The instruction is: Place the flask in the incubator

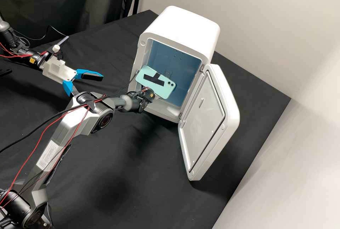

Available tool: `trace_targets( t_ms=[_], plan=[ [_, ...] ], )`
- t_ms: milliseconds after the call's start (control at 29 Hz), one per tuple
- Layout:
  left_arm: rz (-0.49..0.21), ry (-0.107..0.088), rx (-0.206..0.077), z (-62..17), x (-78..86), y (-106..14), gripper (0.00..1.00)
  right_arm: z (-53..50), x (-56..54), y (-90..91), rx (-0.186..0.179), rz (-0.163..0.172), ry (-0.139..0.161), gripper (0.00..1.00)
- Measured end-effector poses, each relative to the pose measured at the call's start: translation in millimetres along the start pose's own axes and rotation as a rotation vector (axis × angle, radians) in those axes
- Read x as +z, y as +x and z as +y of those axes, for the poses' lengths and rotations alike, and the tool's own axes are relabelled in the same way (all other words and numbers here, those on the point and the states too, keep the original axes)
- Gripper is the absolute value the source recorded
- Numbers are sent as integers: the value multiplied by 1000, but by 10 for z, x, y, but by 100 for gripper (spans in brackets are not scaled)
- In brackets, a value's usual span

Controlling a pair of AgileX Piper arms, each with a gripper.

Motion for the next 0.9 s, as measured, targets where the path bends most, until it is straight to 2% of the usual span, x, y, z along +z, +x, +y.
trace_targets(
  t_ms=[345,898],
  plan=[
    [-4,1,-1,-3,11,1,100,-30,18,13,-13,2,8,0],
    [-10,2,-3,-9,29,3,100,-30,18,13,-13,3,7,0]
  ],
)
